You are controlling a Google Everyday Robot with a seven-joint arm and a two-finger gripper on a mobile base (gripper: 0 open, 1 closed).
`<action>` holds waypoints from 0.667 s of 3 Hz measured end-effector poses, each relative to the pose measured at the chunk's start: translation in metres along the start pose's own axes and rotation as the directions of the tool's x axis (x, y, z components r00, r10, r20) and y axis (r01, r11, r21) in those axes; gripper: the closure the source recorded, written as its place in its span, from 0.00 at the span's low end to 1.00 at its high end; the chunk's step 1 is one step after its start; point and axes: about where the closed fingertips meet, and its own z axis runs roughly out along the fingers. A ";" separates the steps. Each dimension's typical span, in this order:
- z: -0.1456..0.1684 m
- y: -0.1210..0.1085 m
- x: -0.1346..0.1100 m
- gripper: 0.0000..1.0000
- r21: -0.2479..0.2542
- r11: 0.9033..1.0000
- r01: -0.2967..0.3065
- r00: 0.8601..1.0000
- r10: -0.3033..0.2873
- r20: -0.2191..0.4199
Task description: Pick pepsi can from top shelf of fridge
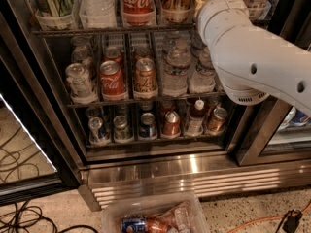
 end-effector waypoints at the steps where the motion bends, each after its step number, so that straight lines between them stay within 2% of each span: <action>1: -0.002 -0.004 -0.017 1.00 -0.010 1.000 0.003 0.999 -0.002 0.035; 2: -0.012 -0.002 -0.024 1.00 -0.048 0.999 0.016 0.999 -0.014 0.042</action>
Offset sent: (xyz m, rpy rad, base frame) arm -0.0282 0.0026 0.0210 -0.0437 -0.0216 0.1028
